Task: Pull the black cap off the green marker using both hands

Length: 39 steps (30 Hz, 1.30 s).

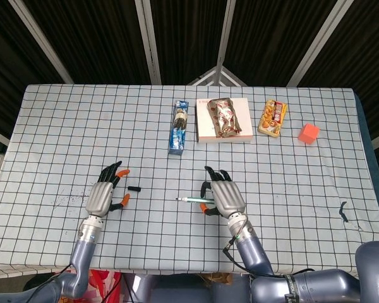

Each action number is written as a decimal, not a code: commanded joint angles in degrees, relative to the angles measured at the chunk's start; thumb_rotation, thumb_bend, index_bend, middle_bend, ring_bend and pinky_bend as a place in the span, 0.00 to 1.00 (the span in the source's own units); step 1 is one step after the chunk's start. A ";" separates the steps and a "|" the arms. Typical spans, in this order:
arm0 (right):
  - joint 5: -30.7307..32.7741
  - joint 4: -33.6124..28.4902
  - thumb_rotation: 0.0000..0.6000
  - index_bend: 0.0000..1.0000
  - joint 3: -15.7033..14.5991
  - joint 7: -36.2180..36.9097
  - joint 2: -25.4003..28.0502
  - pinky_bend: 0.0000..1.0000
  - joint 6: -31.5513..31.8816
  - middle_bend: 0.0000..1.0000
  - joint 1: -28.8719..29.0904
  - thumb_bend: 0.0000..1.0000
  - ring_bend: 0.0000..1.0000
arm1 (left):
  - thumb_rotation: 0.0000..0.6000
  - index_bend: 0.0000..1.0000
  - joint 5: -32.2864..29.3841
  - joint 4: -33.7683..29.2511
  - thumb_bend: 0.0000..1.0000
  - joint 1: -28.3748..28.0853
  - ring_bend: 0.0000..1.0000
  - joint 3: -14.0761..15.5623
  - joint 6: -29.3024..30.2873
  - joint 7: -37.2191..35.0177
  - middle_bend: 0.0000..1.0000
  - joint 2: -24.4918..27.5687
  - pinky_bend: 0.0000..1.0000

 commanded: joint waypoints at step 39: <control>-9.85 31.68 1.00 0.77 -3.40 8.99 -11.87 0.07 -10.62 0.07 -4.20 0.59 0.17 | 1.00 0.13 -1.55 -48.10 0.49 17.67 0.00 3.53 20.56 33.22 0.00 43.92 0.00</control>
